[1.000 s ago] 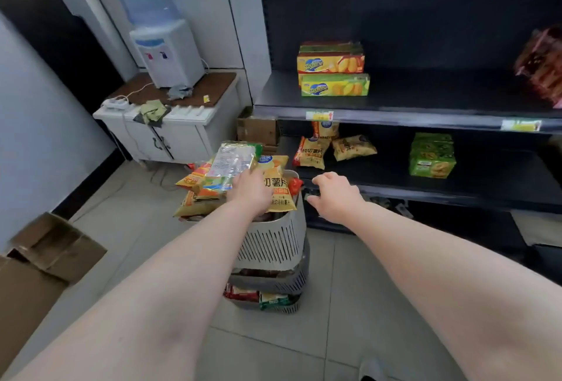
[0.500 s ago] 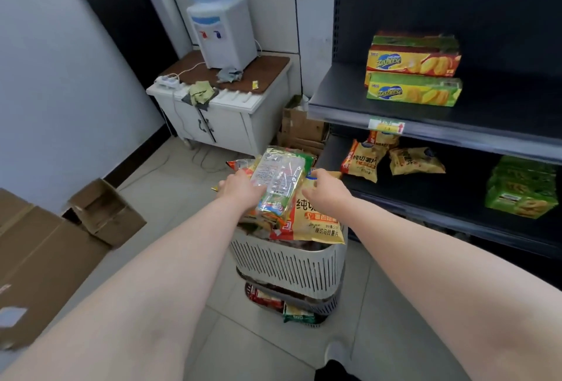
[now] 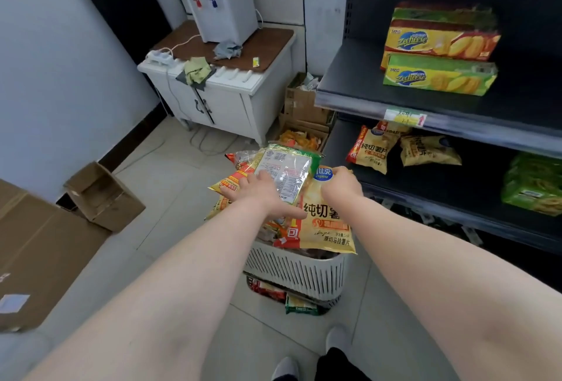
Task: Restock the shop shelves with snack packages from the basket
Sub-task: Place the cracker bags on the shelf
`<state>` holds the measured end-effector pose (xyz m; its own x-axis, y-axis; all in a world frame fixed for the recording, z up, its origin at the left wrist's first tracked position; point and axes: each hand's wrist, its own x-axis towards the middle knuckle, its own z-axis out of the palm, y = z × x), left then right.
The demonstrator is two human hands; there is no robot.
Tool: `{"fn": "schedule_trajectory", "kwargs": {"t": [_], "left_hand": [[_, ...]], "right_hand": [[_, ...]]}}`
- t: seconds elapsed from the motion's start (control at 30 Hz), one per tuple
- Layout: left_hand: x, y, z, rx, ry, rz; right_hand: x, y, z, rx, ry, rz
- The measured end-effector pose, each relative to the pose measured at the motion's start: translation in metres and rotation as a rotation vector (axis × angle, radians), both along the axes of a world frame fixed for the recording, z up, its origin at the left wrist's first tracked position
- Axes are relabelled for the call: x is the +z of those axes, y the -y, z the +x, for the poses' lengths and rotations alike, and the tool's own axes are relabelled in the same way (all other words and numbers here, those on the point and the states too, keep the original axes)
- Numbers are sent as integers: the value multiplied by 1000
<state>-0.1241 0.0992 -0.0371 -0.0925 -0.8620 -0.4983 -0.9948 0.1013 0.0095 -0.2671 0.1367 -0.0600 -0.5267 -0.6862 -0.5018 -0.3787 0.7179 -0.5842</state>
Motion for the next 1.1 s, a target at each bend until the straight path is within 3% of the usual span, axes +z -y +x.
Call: {"fn": "schedule_trajectory", "kwargs": {"t": [0.07, 0.2, 0.37, 0.67, 0.77, 0.9, 1.1], "left_hand": [[-2, 0, -2, -28, 53, -20], [-4, -1, -8, -52, 76, -52], [-11, -5, -11, -83, 80, -96], [33, 6, -4, -196, -171, -340], [48, 23, 13, -72, -349, -331], [55, 39, 31, 228, -852, -76], [54, 30, 49, 440, -1047, 200]], "right_hand": [[-8, -10, -8, -36, -100, 81], [-24, -23, -5, -79, 106, 122], [-24, -32, 0, -87, 146, 70], [-17, -46, 4, -306, 205, -121], [-10, -45, 17, -341, 204, -53], [-17, -46, 38, -261, 69, 106], [-28, -57, 47, -230, -30, 102]]}}
